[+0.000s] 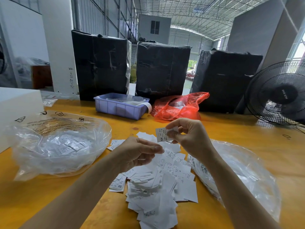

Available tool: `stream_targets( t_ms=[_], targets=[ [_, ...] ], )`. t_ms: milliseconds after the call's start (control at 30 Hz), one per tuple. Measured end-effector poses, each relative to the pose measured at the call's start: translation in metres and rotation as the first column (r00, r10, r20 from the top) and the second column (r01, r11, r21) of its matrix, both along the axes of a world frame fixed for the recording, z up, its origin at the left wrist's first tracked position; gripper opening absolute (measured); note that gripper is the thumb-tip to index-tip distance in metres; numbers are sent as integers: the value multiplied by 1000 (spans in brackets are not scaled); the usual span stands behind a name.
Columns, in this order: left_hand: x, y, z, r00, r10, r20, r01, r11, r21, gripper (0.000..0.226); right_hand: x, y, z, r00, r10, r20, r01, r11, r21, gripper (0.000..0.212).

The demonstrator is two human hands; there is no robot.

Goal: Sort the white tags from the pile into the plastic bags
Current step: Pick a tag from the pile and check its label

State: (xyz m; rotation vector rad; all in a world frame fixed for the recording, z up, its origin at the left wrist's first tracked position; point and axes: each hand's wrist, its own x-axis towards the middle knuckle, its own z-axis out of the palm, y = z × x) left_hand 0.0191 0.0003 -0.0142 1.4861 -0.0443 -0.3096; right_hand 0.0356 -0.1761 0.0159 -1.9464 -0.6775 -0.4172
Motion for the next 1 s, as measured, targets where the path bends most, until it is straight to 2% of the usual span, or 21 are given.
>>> stream_targets(
  t_ms=[167, 400, 567, 667, 800, 933, 1000],
  targets=[
    [0, 1, -1, 1000, -30, 6, 30, 999, 29, 25, 0, 0, 0, 1000, -1, 2, 1, 1000, -16, 18],
    [1, 2, 0, 1000, -2, 8, 2, 999, 35, 32, -1, -1, 1, 998, 16, -66, -18, 1000, -25, 24],
    [2, 1, -1, 998, 65, 9, -65, 998, 27, 32, 0, -6, 4, 968, 47, -247, -77, 991, -112, 17],
    [3, 0, -4, 995, 97, 23, -98, 995, 36, 29, -1, -6, 3, 933, 74, -352, -125, 984, -125, 22],
    [3, -4, -8, 995, 86, 51, -89, 994, 69, 19, -2, -3, 1, 931, 56, -361, -119, 980, -157, 30],
    [6, -8, -9, 984, 160, 74, -163, 986, 44, 31, -1, -3, -1, 927, 14, -374, -85, 981, -175, 29],
    [6, -9, -8, 977, 202, 72, -203, 979, 6, 31, 1, -2, -3, 936, -15, -352, -23, 994, -104, 26]
  ],
)
